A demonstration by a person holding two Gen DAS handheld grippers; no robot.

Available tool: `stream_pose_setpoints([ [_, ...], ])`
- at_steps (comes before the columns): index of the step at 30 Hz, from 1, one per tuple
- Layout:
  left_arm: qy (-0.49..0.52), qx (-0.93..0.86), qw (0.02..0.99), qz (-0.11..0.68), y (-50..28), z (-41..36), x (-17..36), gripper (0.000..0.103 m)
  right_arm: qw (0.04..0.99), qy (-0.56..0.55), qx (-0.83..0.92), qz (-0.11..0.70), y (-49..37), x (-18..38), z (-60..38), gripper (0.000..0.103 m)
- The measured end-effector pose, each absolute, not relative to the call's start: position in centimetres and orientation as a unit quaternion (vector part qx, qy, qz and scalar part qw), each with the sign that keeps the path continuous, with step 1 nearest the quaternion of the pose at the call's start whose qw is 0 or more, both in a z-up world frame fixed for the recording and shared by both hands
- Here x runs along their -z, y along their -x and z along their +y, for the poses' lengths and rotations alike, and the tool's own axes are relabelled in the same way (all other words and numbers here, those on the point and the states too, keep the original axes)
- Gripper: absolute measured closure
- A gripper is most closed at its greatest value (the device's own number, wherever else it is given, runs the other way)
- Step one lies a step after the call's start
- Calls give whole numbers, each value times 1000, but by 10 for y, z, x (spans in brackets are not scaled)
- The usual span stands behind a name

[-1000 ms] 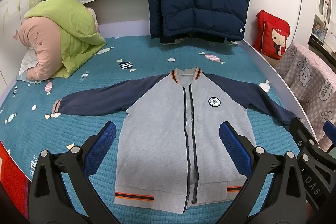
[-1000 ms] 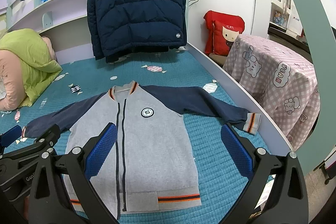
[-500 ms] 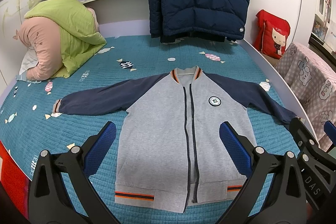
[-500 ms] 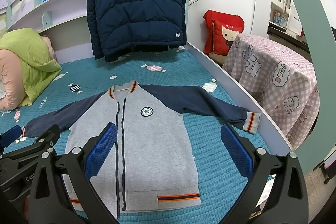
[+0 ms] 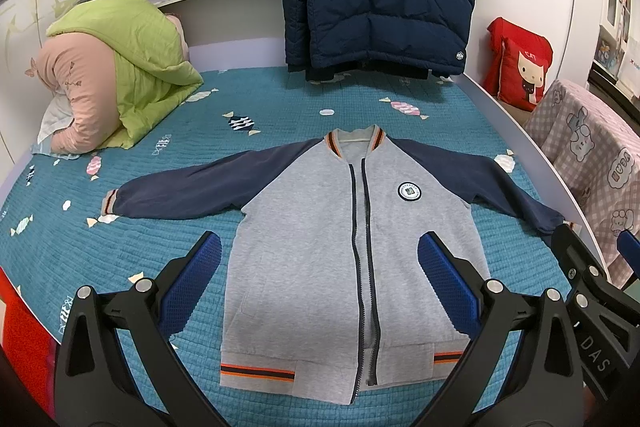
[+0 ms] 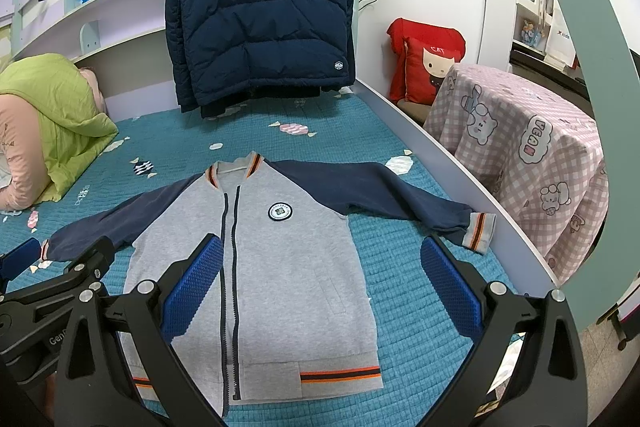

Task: Fold large clothes

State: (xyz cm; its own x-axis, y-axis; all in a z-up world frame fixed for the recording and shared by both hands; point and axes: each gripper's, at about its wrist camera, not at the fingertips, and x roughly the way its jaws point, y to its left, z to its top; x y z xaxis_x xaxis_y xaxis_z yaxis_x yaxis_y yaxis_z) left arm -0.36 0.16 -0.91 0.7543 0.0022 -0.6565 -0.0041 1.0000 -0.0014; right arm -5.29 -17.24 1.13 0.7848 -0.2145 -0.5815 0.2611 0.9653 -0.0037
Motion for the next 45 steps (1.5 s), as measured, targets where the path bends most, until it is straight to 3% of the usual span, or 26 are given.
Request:
stream_pose_setpoints([
  [45,4,-1,934,356,10,-2,25,5,942,-36,125,311,53,-3,-172,7],
])
